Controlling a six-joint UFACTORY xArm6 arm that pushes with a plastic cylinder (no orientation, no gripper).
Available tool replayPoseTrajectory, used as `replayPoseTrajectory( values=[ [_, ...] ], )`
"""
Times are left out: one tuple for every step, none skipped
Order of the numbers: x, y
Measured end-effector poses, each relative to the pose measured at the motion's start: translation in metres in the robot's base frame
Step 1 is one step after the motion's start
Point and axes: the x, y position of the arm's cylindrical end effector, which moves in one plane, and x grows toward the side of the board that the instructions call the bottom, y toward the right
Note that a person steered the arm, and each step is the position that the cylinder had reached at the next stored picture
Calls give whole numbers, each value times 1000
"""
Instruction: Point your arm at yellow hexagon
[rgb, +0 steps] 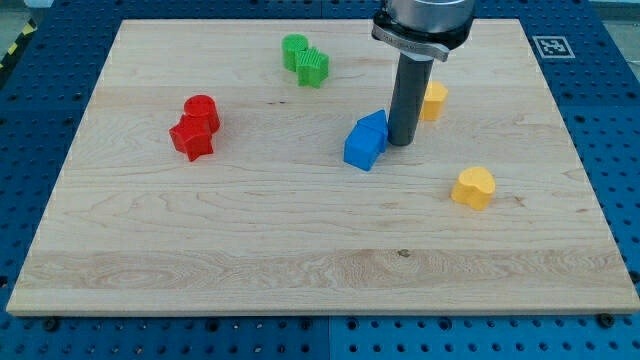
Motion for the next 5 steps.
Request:
replayPoseTrajectory(
  values=[
    [0,26],
    [0,63],
    [-8,93],
    [-43,100],
    [-94,88]
  ],
)
